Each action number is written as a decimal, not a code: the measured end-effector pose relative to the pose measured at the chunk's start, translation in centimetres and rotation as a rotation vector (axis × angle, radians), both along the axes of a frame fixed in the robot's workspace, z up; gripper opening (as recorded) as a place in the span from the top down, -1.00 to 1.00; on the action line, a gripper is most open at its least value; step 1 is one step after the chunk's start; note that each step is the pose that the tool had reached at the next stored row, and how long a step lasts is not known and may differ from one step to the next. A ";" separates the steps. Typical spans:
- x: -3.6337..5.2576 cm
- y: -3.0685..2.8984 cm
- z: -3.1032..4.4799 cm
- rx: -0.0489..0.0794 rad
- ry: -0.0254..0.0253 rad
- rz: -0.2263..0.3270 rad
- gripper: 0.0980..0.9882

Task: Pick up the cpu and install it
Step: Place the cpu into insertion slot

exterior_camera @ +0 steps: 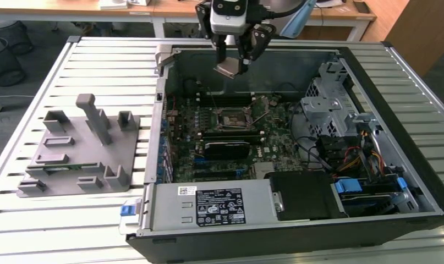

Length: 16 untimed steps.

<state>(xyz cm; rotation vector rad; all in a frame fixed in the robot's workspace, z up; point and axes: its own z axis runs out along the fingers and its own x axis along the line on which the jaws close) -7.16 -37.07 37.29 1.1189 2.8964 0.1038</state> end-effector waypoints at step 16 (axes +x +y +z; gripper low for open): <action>0.00 0.08 -0.10 -0.001 0.0000 -0.250 0.04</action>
